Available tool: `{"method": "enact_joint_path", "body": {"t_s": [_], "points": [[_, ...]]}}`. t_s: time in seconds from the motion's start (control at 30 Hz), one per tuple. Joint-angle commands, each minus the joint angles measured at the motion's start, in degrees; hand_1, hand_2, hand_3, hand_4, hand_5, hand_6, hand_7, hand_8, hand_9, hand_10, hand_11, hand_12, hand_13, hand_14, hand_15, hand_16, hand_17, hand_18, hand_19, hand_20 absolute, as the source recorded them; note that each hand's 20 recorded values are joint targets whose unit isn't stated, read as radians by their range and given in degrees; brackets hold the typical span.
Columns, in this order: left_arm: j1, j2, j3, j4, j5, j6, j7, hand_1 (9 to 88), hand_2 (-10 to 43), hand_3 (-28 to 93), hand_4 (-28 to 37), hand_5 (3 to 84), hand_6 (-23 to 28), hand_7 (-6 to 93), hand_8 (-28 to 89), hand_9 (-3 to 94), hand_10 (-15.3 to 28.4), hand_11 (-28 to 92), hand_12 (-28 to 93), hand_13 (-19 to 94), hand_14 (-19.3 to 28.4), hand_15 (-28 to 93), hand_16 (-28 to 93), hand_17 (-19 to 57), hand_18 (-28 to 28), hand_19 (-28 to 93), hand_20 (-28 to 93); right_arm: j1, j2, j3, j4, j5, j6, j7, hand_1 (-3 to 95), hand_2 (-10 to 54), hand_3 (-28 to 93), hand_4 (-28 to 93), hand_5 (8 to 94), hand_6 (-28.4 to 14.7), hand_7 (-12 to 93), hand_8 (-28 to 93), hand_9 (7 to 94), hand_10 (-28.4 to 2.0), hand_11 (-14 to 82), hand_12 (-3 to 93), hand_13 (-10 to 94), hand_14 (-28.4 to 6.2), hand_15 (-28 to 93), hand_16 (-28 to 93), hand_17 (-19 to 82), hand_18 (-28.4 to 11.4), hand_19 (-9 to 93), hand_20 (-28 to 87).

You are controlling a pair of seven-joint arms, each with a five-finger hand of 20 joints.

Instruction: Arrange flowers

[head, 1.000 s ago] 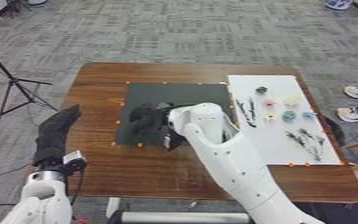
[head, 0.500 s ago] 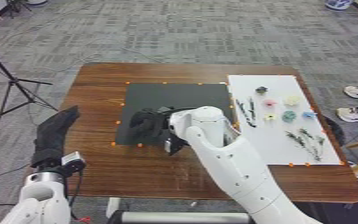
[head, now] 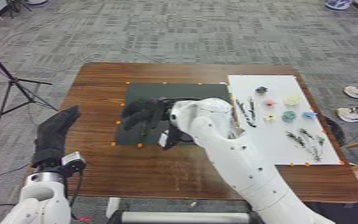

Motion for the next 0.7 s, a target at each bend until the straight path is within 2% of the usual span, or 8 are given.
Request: {"method": "enact_joint_path", "body": {"t_s": [0.03,0.1,0.17,0.3,0.37,0.43,0.53,0.7], "points": [[-0.5,-0.34,0.56,-0.27,0.14,-0.31,-0.17,21.8,0.8,73,-23.2,47.8,2.0,17.6,-8,45.2,12.3,18,13,31,12.7,8,3,4.1,6.5,1,15,2.4,8.1,3.4,-10.0,6.5,7.0,1.5,13.3,8.1,72,-10,40.2,-7.1,16,-8,48.4,-13.9,6.5,10.6,62,-19.8,66,28,26,-28.4,75,58],[0.0,-0.35,0.14,-0.57,0.54,-0.22,-0.18,21.9,0.8,73,-23.2,47.8,2.0,17.6,-8,45.2,12.3,18,13,31,12.7,8,3,4.1,6.6,1,15,0.7,11.8,5.8,-13.5,6.8,10.8,1.1,16.0,6.2,71,-11,42.2,-6.3,18,-8,51.4,-14.9,8.1,11.6,61,-19.5,64,27,25,-28.3,74,57],[0.5,-0.45,-0.36,-0.96,0.78,-0.28,-0.24,22.0,0.6,73,-23.1,47.8,2.0,17.7,-8,45.2,12.4,18,13,31,12.7,8,3,4.2,6.7,1,15,-1.4,16.5,8.0,-16.9,6.3,16.9,0.8,18.2,3.5,71,-11,43.3,-5.7,19,-8,53.3,-15.3,9.2,12.7,60,-19.1,62,27,25,-27.8,73,55],[1.3,-0.53,-1.43,-1.43,2.9,-0.82,-0.93,22.9,-0.7,73,-22.1,47.8,2.0,17.9,-8,45.3,12.3,18,13,32,13.1,9,3,4.5,7.3,1,15,-6.7,25.2,14.5,-22.1,0.9,26.0,-0.3,21.5,-3.6,68,-13,45.7,-4.6,21,-9,57.1,-15.2,11.1,14.3,58,-17.9,56,26,22,-26.3,67,52],[1.6,-0.52,-1.69,-1.56,3.31,-1.39,-0.79,23.3,-1.0,73,-21.8,47.7,1.9,18.0,-8,45.4,12.3,19,13,32,13.3,9,3,4.7,7.6,1,15,-10.8,28.8,19.6,-25.0,1.2,27.1,1.1,19.3,-7.8,65,-16,46.9,-4.4,22,-10,58.7,-15.1,11.9,15.1,56,-17.6,53,26,21,-25.9,64,50],[2.7,-0.65,-2.14,-2.05,3.45,-1.51,-0.38,23.5,-1.1,73,-21.5,47.7,1.9,18.0,-8,45.5,12.3,19,13,32,13.4,9,3,4.7,7.8,2,15,-15.8,31.5,25.2,-27.1,2.0,28.8,1.6,16.8,-9.2,63,-19,48.3,-4.7,20,-9,60.4,-15.3,12.7,16.2,56,-17.6,53,27,20,-25.8,63,50],[3.3,-0.79,-2.44,-2.18,3.99,-2.0,-0.48,23.7,-1.1,72,-21.2,47.8,2.0,18.0,-8,45.6,12.3,19,13,33,13.6,10,3,4.8,7.9,2,15,-23.0,34.1,33.7,-28.6,1.1,30.3,1.8,15.5,-9.5,62,-21,51.5,-4.7,20,-9,64.5,-15.6,14.7,17.1,57,-17.5,53,27,21,-25.9,64,51],[4.5,-0.82,-3.21,-2.69,3.91,-1.88,-0.26,23.7,-1.1,72,-21.0,48.1,2.0,18.1,-8,46.1,12.3,19,13,33,14.2,11,3,4.9,8.1,2,15,-33.3,36.6,43.3,-28.8,-1.3,31.0,5.4,15.6,-9.5,65,-19,55.2,-3.6,21,-8,69.1,-15.3,17.9,18.3,60,-16.8,54,28,23,-26.1,67,52]]}}
